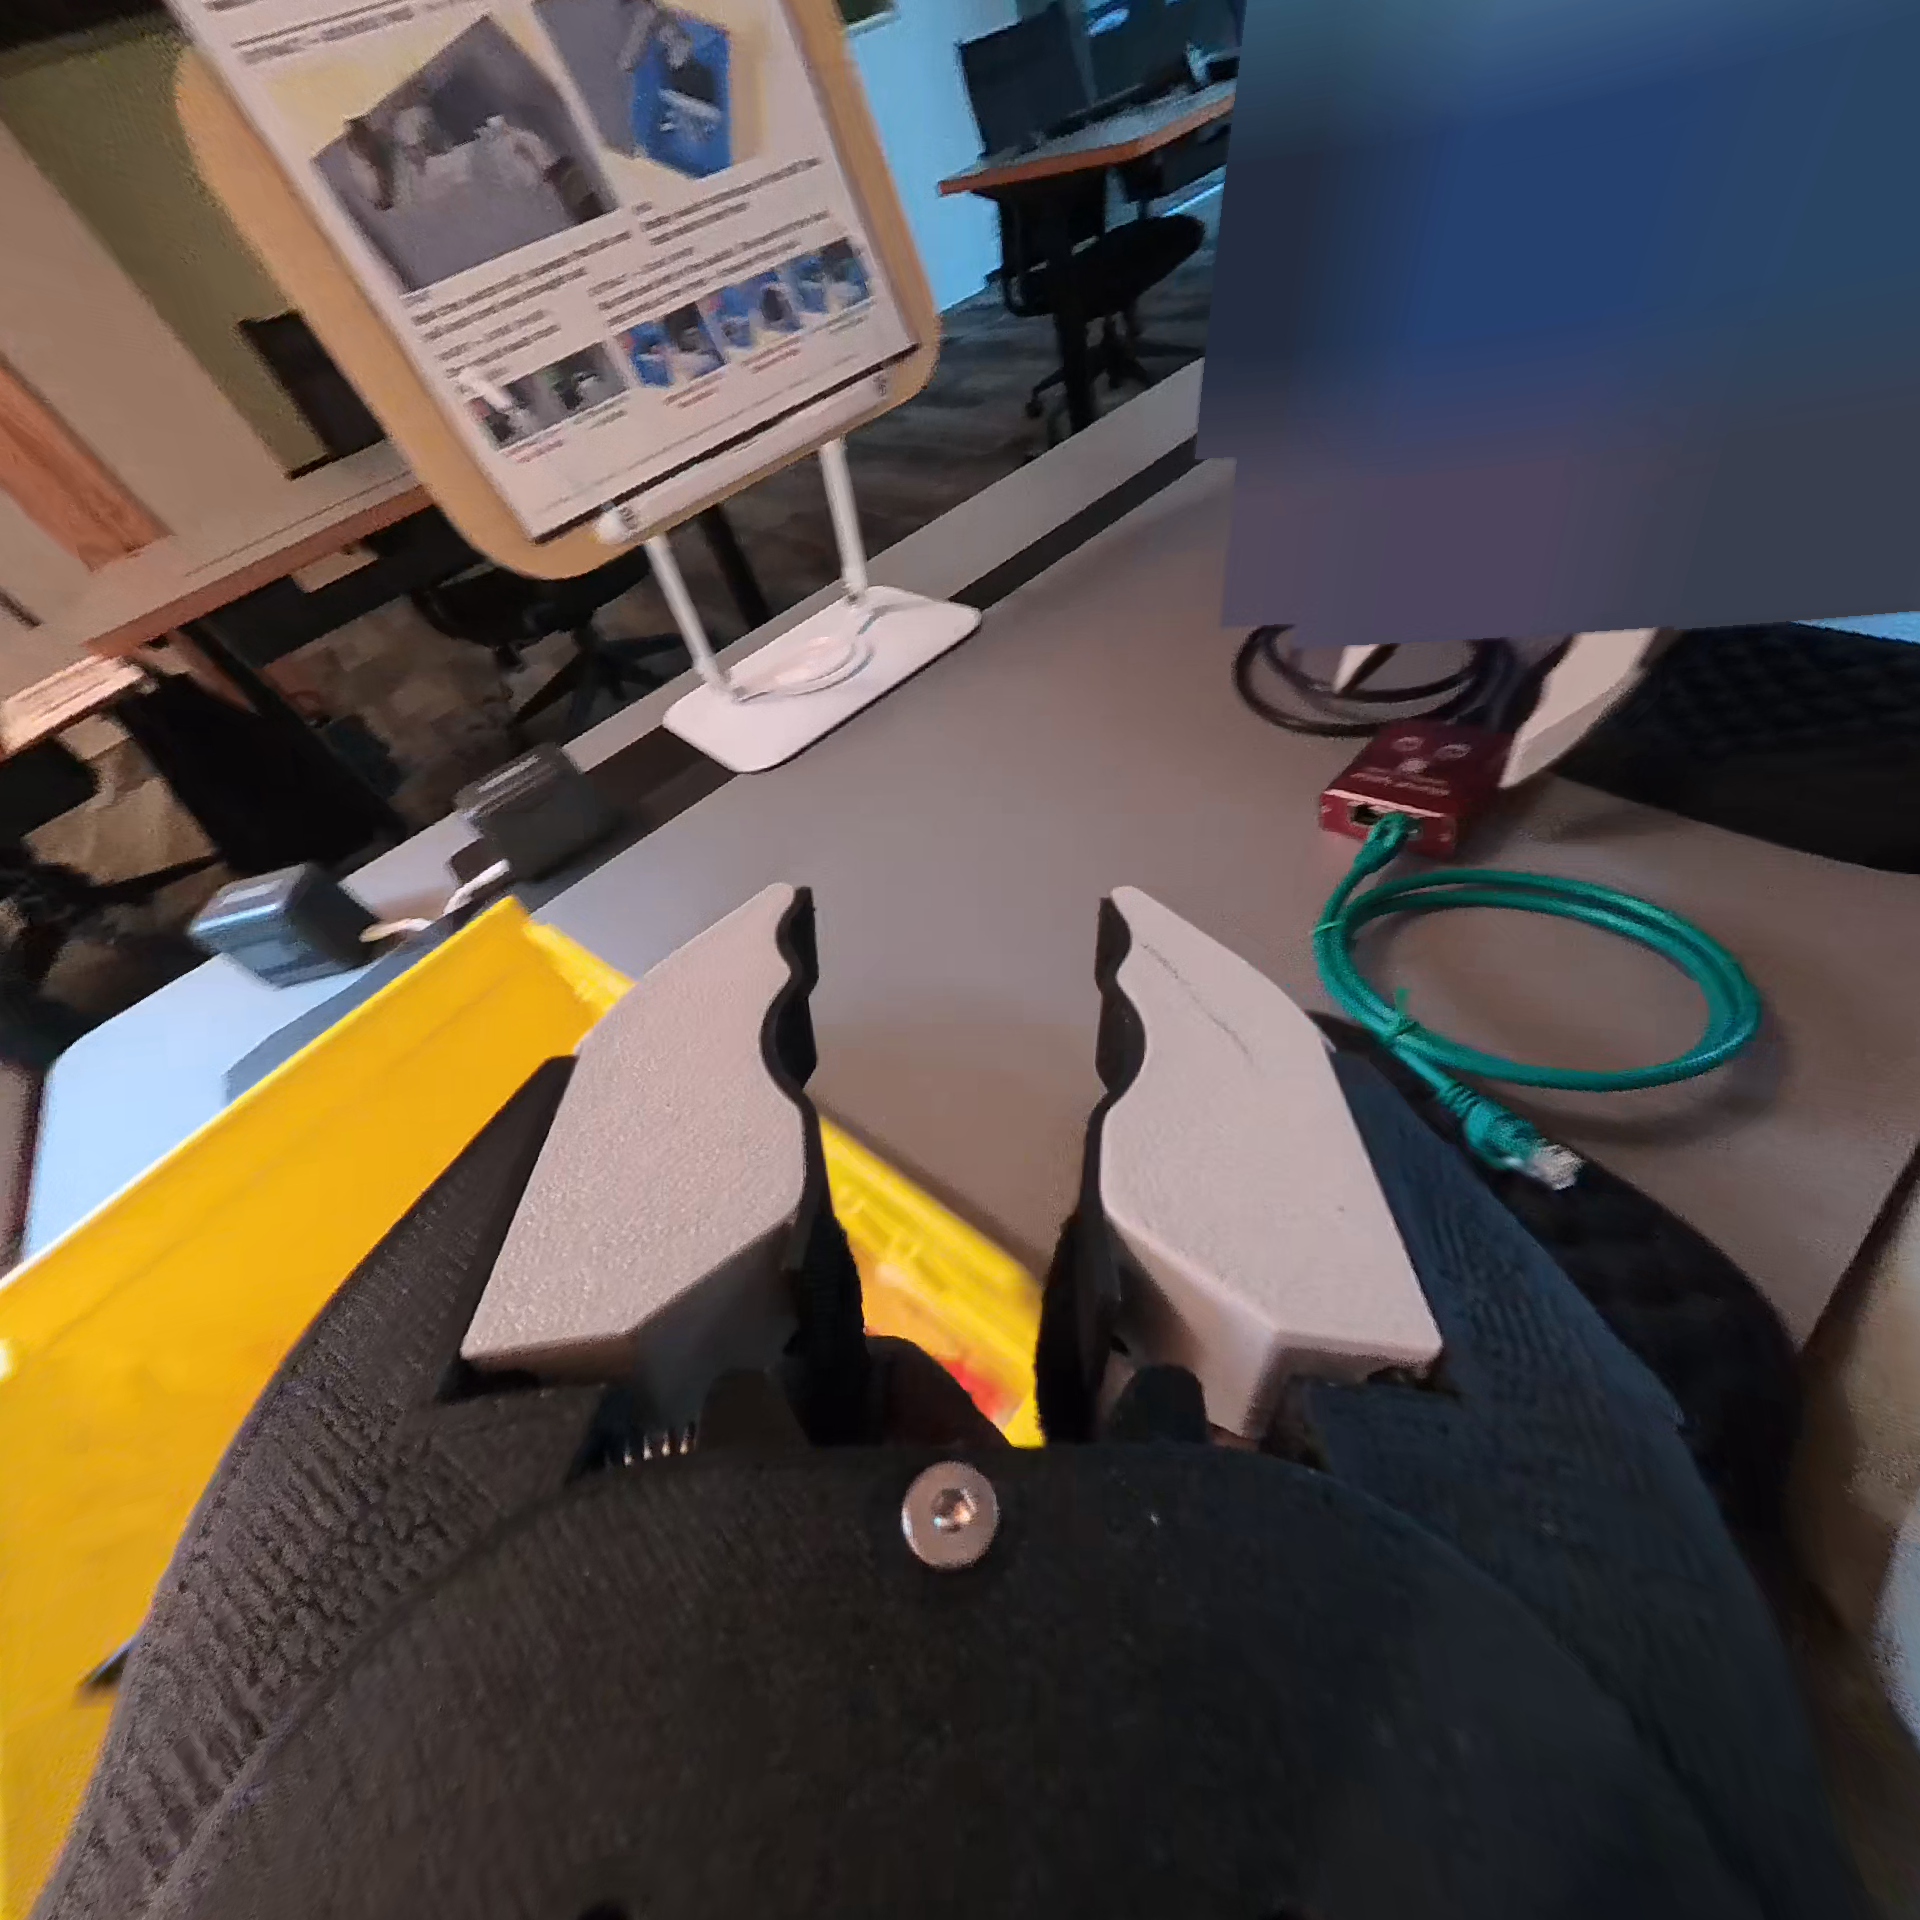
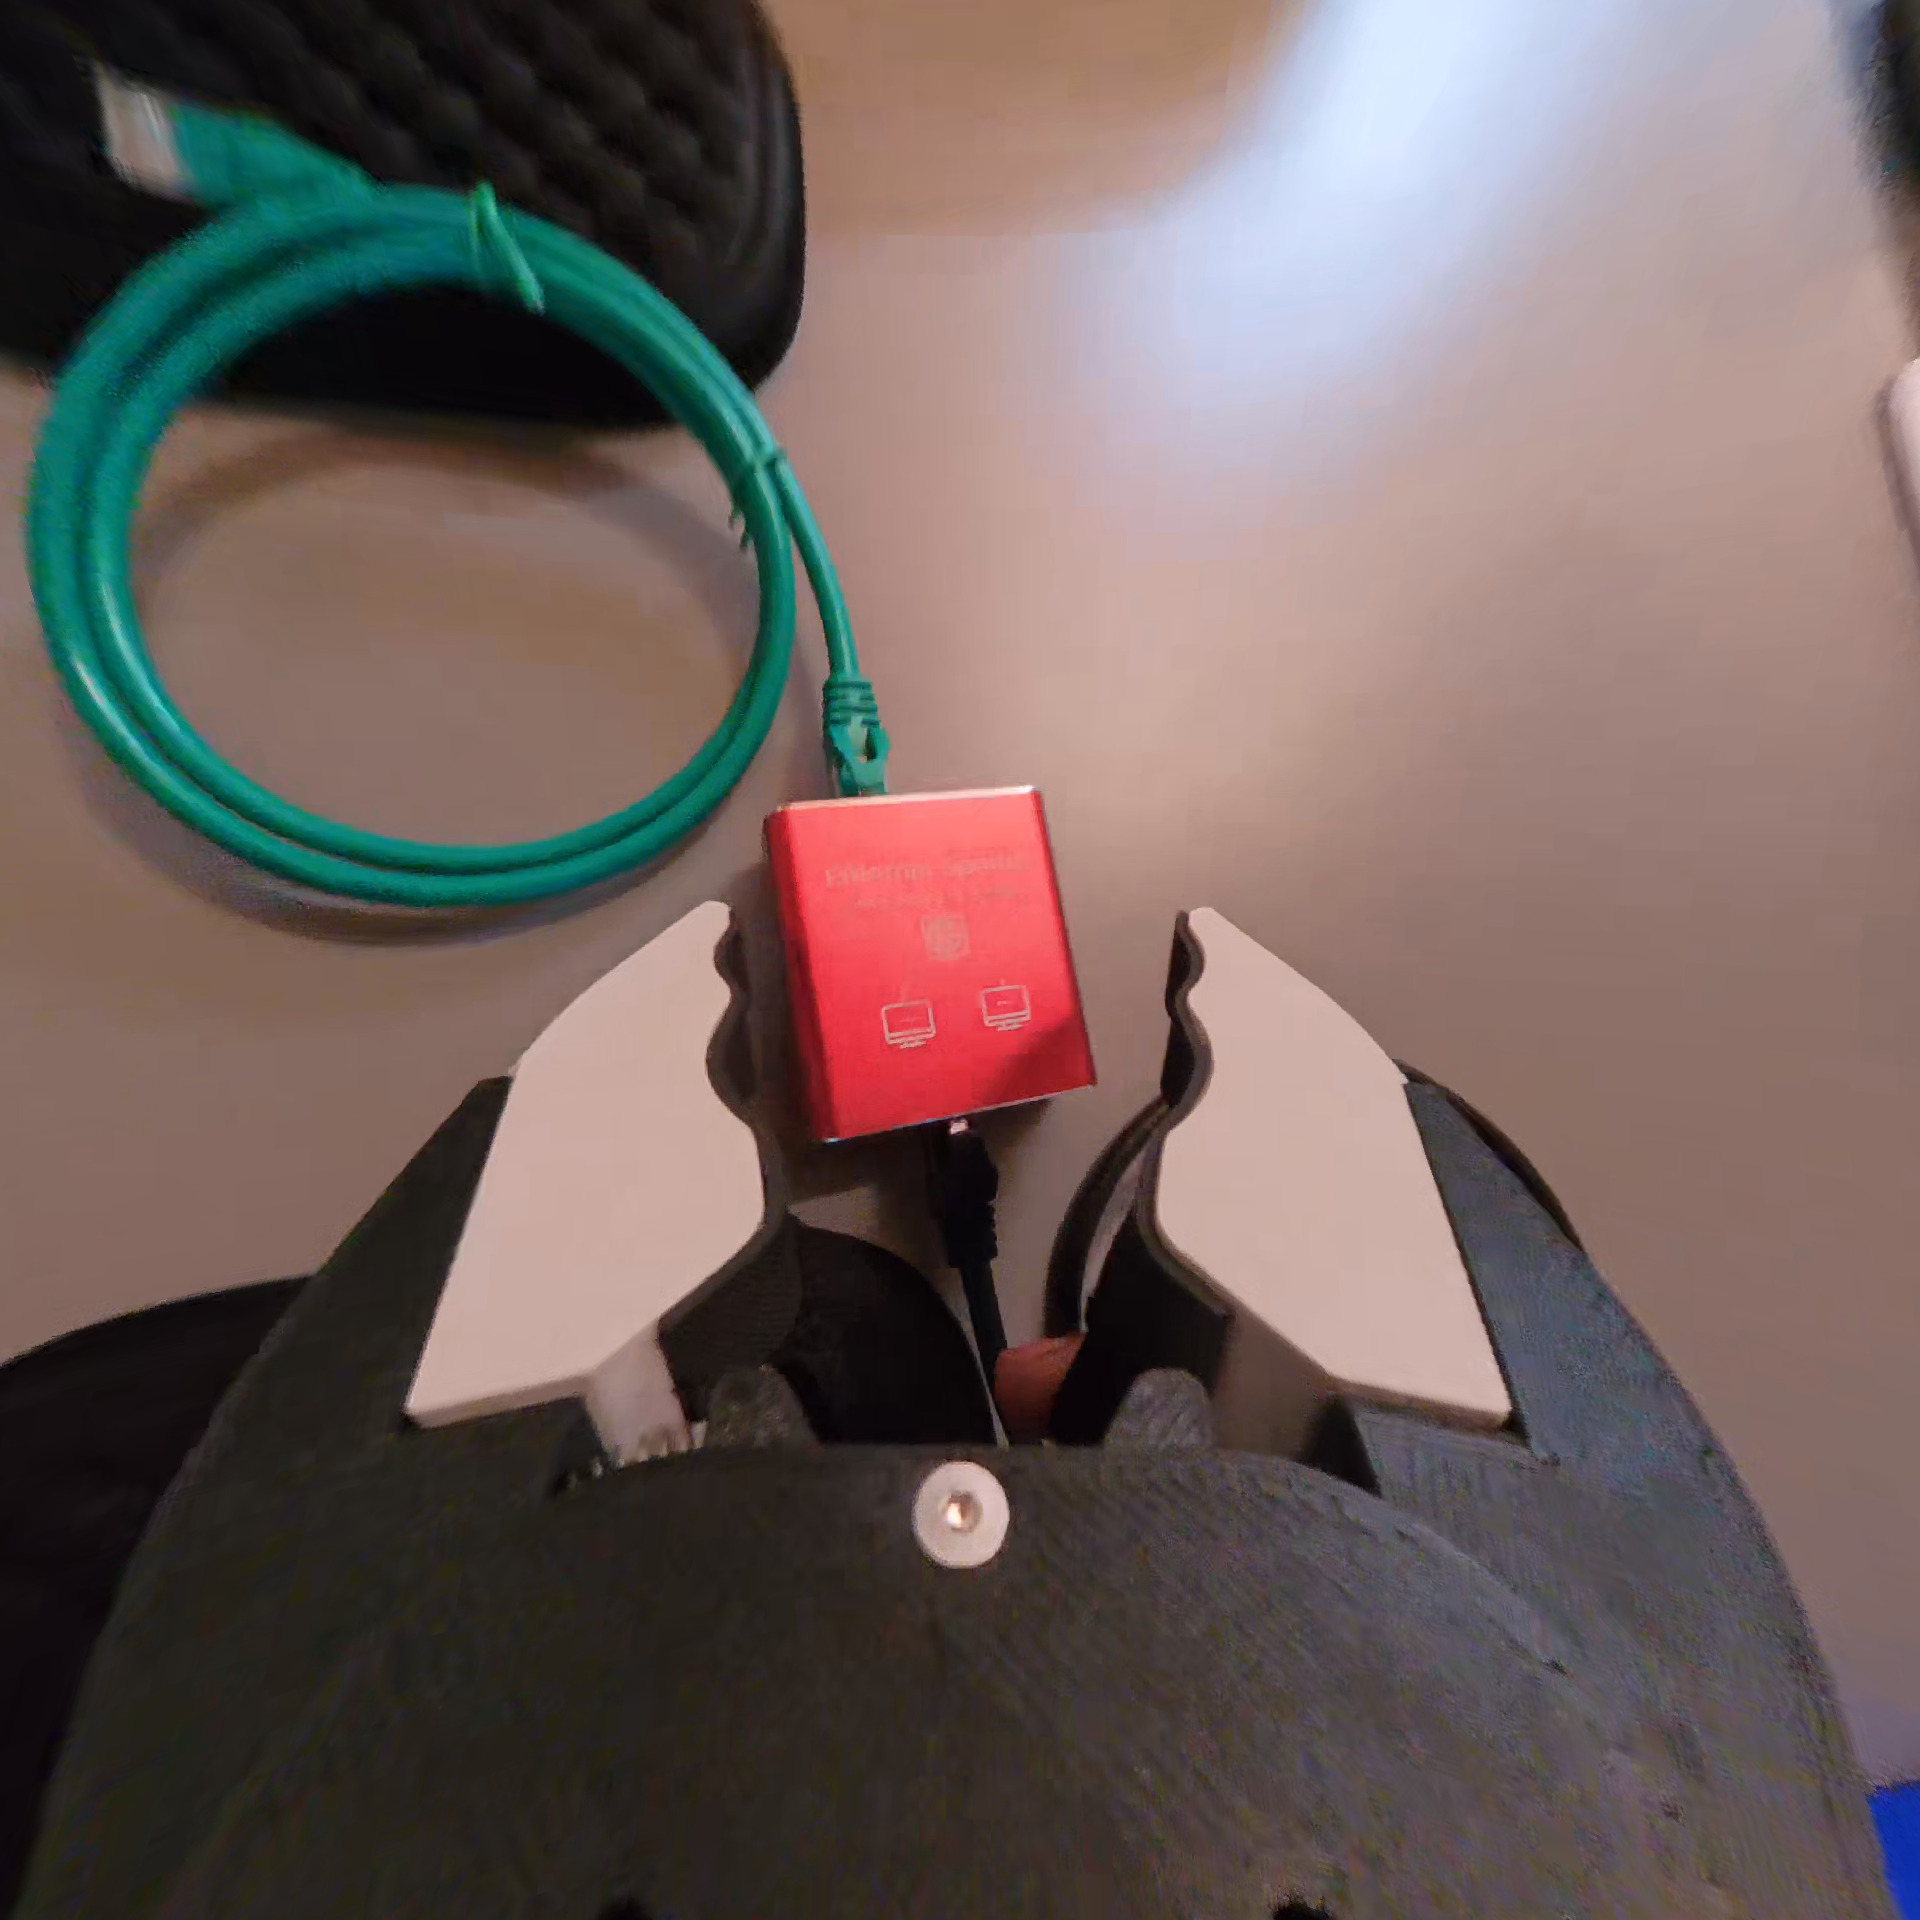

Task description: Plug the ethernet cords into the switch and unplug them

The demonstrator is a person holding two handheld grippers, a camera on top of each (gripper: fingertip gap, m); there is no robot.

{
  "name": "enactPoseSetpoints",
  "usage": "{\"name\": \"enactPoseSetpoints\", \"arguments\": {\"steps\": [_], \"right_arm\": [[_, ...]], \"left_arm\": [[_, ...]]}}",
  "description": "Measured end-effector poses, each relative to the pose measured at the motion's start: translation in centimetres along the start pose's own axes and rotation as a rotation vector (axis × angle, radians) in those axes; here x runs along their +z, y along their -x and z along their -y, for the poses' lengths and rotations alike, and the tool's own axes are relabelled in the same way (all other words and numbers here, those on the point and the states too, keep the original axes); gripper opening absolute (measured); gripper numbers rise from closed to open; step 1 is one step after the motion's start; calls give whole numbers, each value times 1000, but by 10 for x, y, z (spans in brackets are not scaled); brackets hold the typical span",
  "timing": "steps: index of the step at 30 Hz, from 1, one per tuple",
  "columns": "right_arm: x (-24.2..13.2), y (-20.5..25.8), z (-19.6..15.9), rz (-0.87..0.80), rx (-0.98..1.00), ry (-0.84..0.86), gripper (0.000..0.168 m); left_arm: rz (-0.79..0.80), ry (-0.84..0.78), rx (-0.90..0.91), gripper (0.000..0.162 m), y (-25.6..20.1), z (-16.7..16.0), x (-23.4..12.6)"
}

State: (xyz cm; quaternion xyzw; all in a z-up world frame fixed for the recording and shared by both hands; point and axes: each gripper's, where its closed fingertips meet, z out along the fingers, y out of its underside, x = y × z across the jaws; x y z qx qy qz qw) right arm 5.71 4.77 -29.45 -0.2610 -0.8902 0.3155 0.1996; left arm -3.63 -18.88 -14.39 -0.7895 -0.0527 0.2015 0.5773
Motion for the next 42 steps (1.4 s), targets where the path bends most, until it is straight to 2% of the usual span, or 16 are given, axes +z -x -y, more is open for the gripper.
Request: {"name": "enactPoseSetpoints", "arguments": {"steps": [4,6,8,11,16,21,26,29,30,31,34,35,38,40,42], "right_arm": [[-29,-5,32,-108,52,-321,82],[-42,-1,45,-110,90,-497,81],[-50,1,48,-114,123,-608,76],[-54,1,42,-135,151,-637,74],[-52,6,45,-126,123,-644,68],[-45,14,45,-93,83,-602,60],[-46,15,44,-94,70,-603,55],[-46,14,44,-103,67,-603,54],[-46,14,43,-106,69,-602,54],[-46,14,43,-106,70,-602,54],[-47,13,42,-107,72,-605,54],[-47,13,42,-104,72,-607,54],[-46,14,43,-99,69,-603,52],[-44,15,43,-93,59,-596,50],[-43,17,42,-89,51,-589,49]], "left_arm": [[156,170,-35,52,49,-31,-28],[265,356,-65,51,83,-69,-46],[290,556,-112,49,103,-110,-60],[210,809,-221,48,105,-162,-66],[210,1087,-270,45,111,-209,-62],[197,1192,-301,50,115,-232,-53],[175,1241,-371,50,116,-235,-57],[102,1237,-366,32,106,-233,-53],[23,1224,-391,9,94,-231,-50],[-1,1218,-381,5,91,-230,-49],[-13,1222,-339,10,87,-226,-51],[37,1210,-315,15,94,-224,-51],[187,1233,-272,50,116,-222,-55],[190,1218,-283,77,118,-226,-45],[151,1183,-368,88,115,-231,-33]]}}
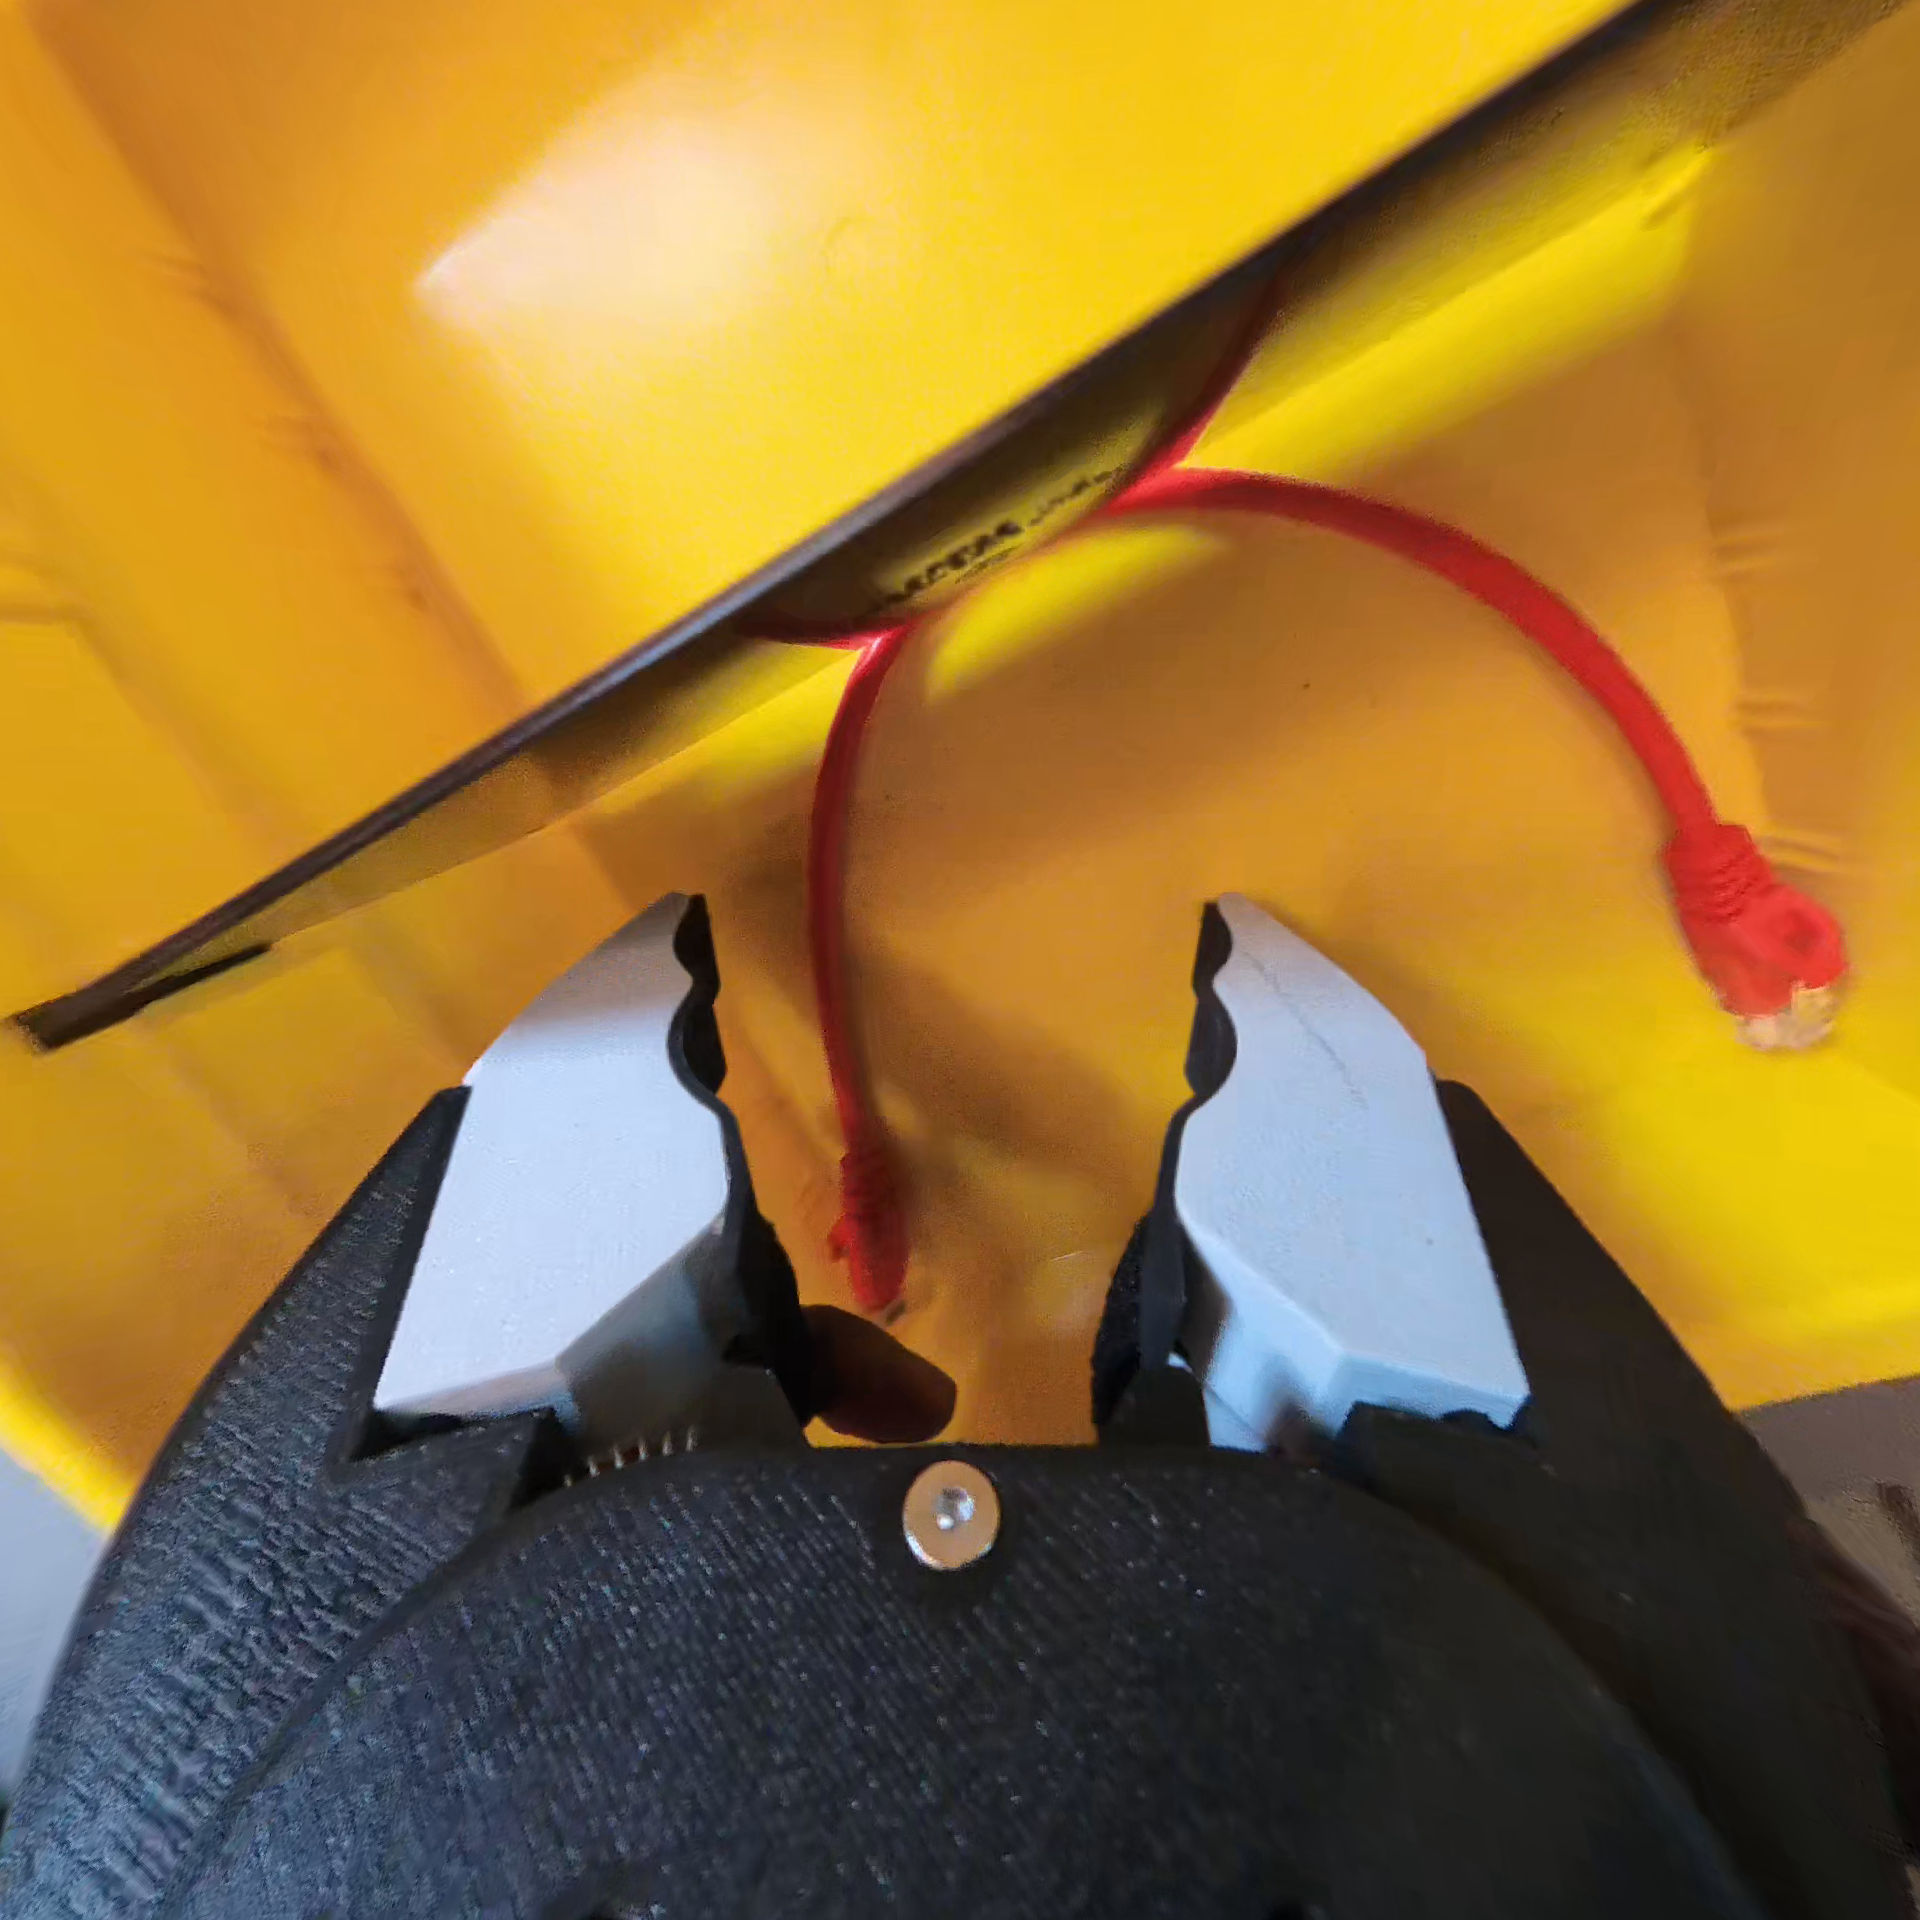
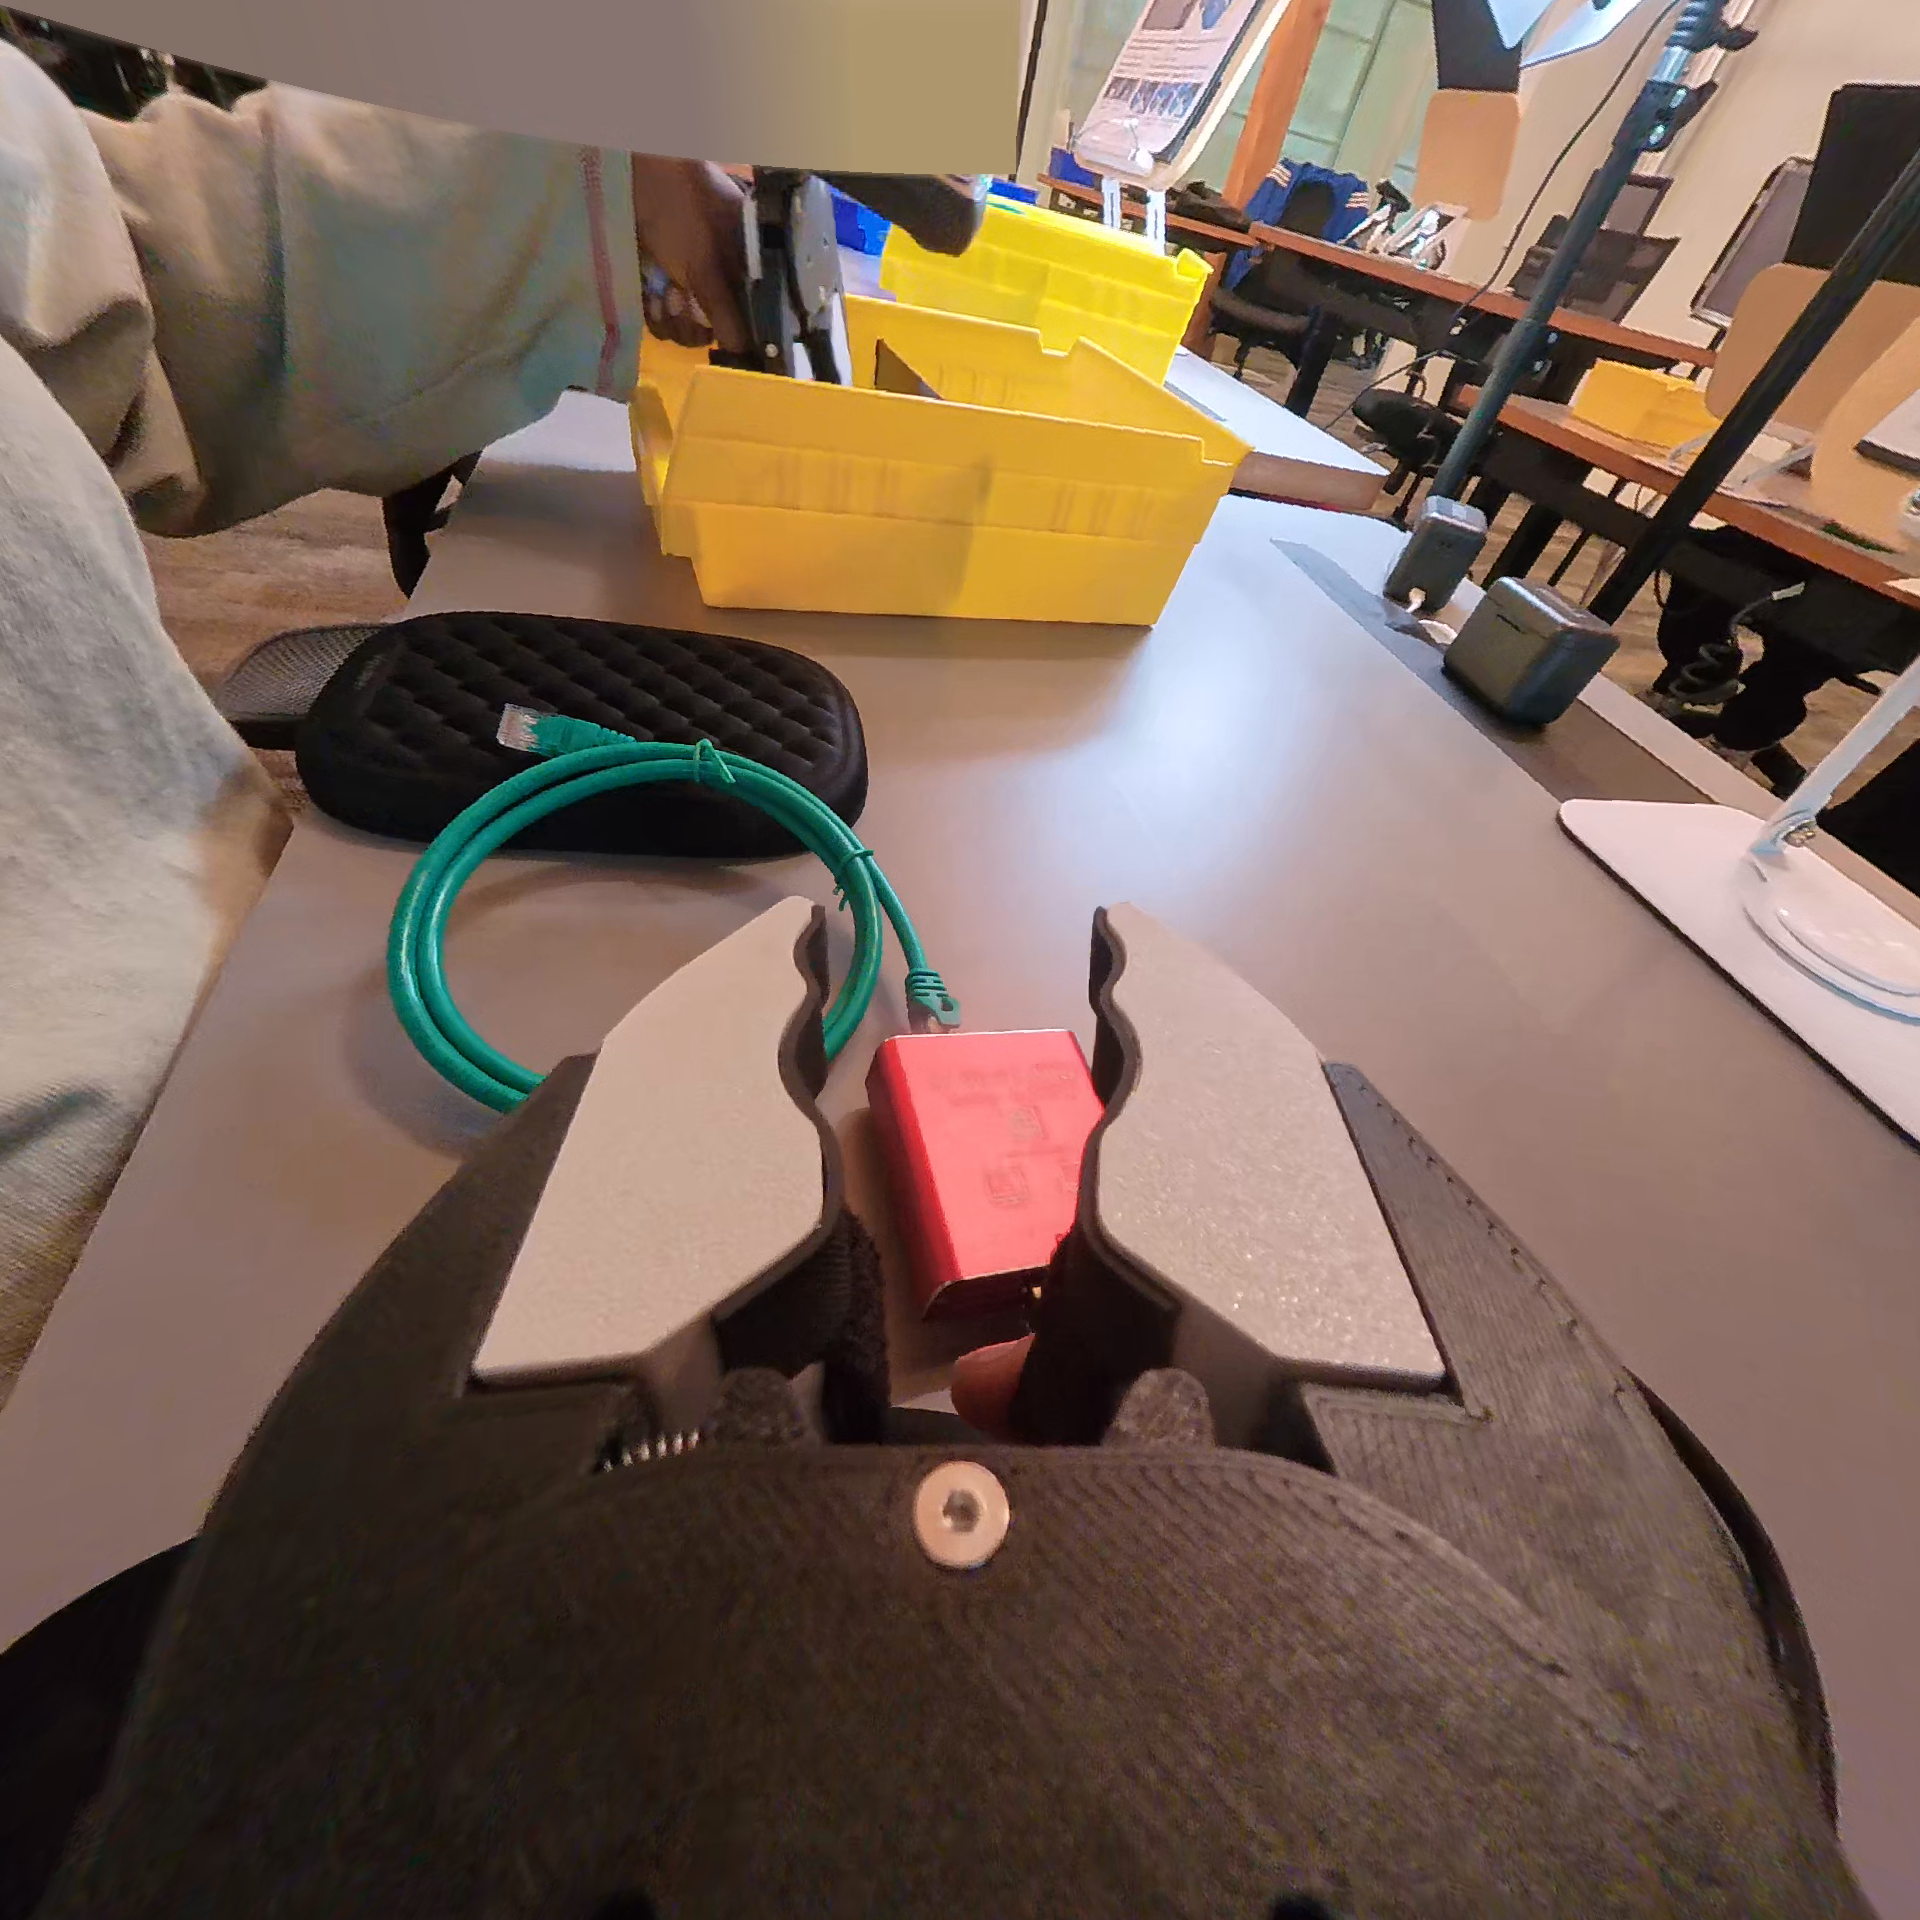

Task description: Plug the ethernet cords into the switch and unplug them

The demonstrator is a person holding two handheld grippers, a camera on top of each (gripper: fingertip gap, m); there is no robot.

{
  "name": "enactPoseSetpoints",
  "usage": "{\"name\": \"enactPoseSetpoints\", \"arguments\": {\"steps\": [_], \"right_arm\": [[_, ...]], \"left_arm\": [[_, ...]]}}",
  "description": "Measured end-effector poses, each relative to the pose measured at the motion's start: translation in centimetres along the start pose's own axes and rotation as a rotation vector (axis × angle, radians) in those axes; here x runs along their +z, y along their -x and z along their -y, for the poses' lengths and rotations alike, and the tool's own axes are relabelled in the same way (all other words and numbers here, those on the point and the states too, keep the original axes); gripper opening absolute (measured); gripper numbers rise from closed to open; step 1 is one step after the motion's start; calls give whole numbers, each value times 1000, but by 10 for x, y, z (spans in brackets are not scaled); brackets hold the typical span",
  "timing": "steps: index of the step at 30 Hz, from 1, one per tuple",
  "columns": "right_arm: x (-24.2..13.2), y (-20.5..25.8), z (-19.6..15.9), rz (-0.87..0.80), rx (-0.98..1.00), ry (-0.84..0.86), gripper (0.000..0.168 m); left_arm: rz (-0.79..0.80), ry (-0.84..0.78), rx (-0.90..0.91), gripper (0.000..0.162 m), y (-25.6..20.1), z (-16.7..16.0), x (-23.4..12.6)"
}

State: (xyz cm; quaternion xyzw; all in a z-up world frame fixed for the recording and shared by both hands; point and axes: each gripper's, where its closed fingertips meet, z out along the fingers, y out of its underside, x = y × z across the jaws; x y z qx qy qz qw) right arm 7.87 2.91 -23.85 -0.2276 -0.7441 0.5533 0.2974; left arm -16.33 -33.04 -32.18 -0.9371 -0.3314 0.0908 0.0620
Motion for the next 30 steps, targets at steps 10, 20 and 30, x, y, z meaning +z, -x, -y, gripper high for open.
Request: {"name": "enactPoseSetpoints", "arguments": {"steps": [10,20,30], "right_arm": [[0,-1,-1,-13,-14,4,49],[-1,-3,0,-25,-16,-1,48],[3,-4,7,-44,-38,-2,48]], "left_arm": [[-124,-75,-24,17,-13,3,1],[49,-238,65,5,-10,0,-36],[281,-565,161,5,-16,18,-156]]}}
